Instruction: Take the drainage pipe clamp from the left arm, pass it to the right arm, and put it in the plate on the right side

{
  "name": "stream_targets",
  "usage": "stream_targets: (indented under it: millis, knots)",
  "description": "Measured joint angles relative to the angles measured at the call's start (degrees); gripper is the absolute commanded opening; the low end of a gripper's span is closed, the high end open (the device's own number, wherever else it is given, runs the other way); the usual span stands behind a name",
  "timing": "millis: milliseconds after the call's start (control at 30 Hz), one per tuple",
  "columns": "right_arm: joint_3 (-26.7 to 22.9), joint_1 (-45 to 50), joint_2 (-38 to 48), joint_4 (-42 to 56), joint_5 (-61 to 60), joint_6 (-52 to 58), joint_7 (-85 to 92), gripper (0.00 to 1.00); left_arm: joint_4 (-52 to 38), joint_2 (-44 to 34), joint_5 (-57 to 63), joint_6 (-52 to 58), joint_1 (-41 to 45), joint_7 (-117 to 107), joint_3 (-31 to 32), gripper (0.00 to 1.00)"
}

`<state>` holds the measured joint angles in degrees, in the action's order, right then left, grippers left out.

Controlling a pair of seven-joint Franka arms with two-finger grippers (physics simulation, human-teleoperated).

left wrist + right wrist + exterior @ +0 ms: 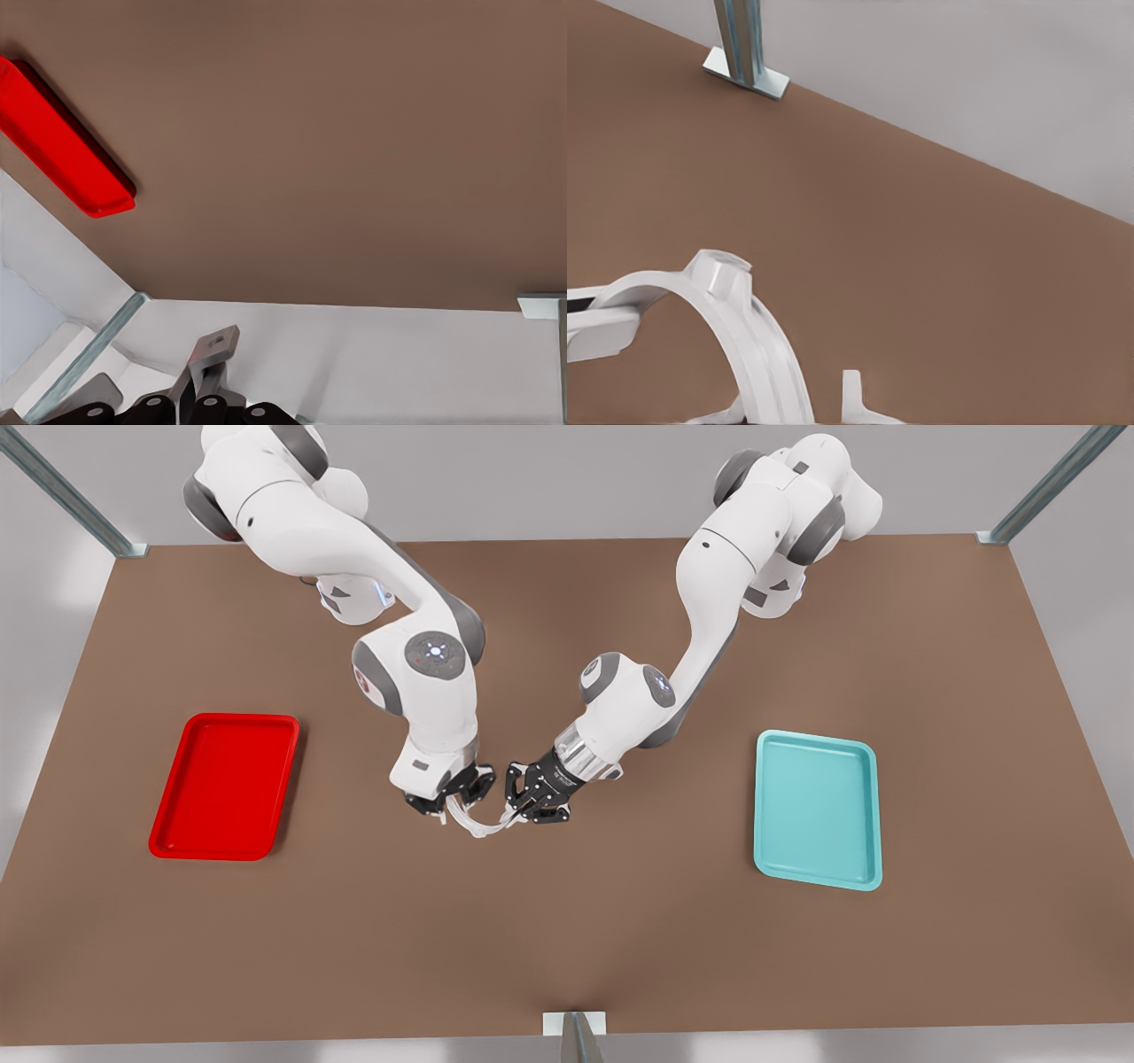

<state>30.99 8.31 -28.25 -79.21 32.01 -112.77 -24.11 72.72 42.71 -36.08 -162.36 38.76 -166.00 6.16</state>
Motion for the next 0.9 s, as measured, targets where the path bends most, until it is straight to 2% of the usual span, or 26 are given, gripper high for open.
stream_targets:
  millis: [67, 100, 433, 500, 600, 667, 733, 900]
  knots:
    - [0.0, 0.03, -0.23, -0.01, 0.39, -0.02, 1.42, 0.21, 0.0, 0.0, 0.0, -0.01, 0.0, 0.0, 0.0, 0.25]
    - [0.0, 0.04, -0.3, 0.0, 0.6, -0.04, 2.03, 0.21, 0.0, 0.0, 0.09, -0.02, 0.16, 0.0, -0.05, 1.0]
    - [0.01, -0.55, -0.41, -0.16, 1.06, -0.22, 6.37, 0.21, 0.1, -0.68, 0.51, -0.02, -0.12, 0.0, -0.31, 1.0]
    - [1.46, -3.69, 0.04, -1.73, 0.73, -0.18, 6.98, 0.21, 0.23, -2.3, 0.52, 1.77, -2.28, 0.0, -0.19, 1.0]
    - [10.54, -16.97, 0.21, -6.38, 0.39, -0.34, 7.78, 0.21, 0.0, -4.74, 0.29, 11.21, -11.11, 0.51, 0.62, 1.0]
    - [14.62, -25.64, 0.04, -9.25, -0.94, -0.5, 8.26, 0.21, -0.17, -5.69, 0.57, 19.92, -17.2, 3.0, 0.56, 1.0]
    - [16.52, -32.29, -0.18, -11.83, -3.24, -0.93, 8.77, 0.21, -0.2, -7.33, 6.14, 28.61, -20.71, 8.05, -0.01, 1.0]
    - [25.29, -55.4, -0.29, -20.65, -5.81, -4.32, 11.39, 0.21, -0.07, -12.12, 23.85, 47.27, -28.89, 31.65, -0.34, 1.0]
